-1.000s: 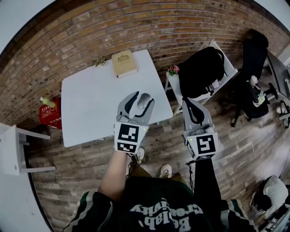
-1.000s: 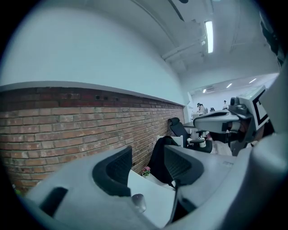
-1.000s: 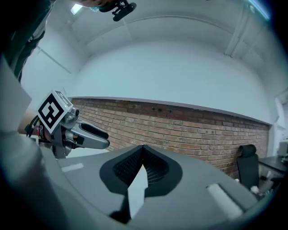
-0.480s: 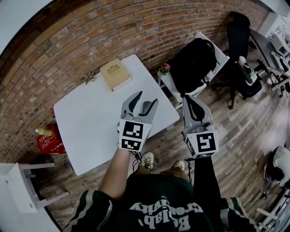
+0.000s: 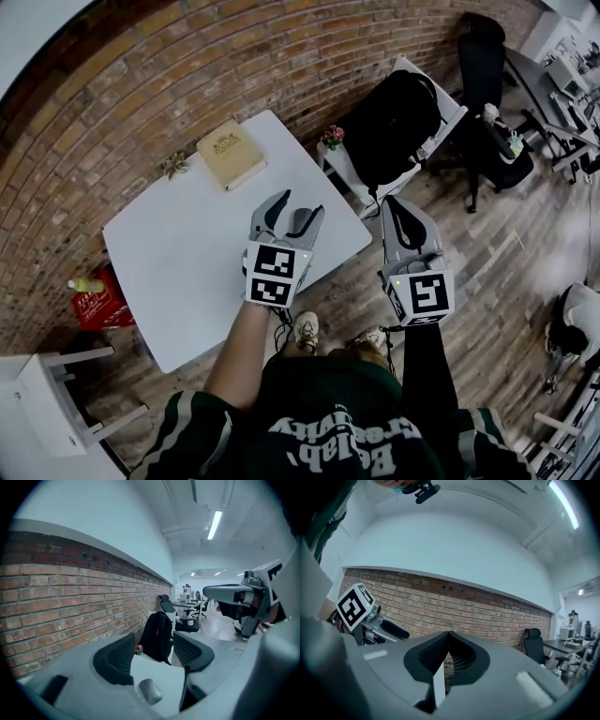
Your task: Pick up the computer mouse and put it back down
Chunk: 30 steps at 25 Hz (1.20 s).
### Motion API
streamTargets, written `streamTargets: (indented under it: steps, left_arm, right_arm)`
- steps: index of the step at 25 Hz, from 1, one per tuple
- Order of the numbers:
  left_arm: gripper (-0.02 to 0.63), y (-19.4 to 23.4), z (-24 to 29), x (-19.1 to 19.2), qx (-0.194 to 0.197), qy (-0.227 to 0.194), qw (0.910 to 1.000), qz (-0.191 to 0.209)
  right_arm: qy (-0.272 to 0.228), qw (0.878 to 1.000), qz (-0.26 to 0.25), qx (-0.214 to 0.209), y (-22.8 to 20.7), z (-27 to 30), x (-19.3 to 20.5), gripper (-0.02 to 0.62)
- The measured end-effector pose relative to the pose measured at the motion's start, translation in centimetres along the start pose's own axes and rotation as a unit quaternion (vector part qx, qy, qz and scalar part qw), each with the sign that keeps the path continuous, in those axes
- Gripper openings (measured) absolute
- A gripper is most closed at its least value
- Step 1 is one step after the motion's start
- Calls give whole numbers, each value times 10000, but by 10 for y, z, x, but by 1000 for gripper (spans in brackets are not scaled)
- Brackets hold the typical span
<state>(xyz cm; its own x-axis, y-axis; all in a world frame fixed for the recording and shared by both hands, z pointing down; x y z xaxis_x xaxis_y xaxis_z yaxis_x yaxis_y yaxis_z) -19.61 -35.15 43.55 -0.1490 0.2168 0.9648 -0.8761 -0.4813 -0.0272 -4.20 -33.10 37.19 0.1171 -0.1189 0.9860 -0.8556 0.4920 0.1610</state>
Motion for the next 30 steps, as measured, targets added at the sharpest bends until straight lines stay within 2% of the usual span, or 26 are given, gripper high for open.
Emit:
streamTargets:
  steps: [4, 10, 14, 18, 26, 30]
  left_arm:
    - [276, 1, 14, 29, 113, 440, 9987, -222]
    - [290, 2, 38, 80, 18, 893, 9945, -544]
    - [330, 4, 54, 122, 9, 1252, 9893, -754]
    - [362, 14, 67, 155, -138, 1514, 9802, -1269]
    - [375, 21, 86, 205, -280, 2241, 9662, -1244]
    - [390, 24, 94, 224, -356, 2459, 9592, -1347]
  right_arm:
    - [126, 9999, -25, 11, -3, 0, 10, 14]
    - [239, 9997, 30, 21, -7, 2, 20, 14]
    - [311, 9995, 44, 17, -9, 2, 27, 14]
    - [366, 9993, 47, 46, -14, 3, 33, 14]
    - [480, 9987, 44, 141, -25, 1, 40, 14]
    - [564, 9983, -32, 166, -29, 0, 46, 14]
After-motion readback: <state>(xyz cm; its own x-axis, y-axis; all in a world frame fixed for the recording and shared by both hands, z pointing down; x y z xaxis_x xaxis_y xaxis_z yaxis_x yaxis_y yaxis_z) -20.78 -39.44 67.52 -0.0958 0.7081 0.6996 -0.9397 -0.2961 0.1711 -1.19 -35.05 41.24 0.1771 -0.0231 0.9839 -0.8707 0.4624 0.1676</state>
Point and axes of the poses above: the fingertips, and each gripper's own axes: z forward along the fingers, y to its left, x out of its underside, the point moved 3 cm from there along -z, backward along the fingers, and after that the axes turned 5 degrees about -y, right-handed, at the moved point
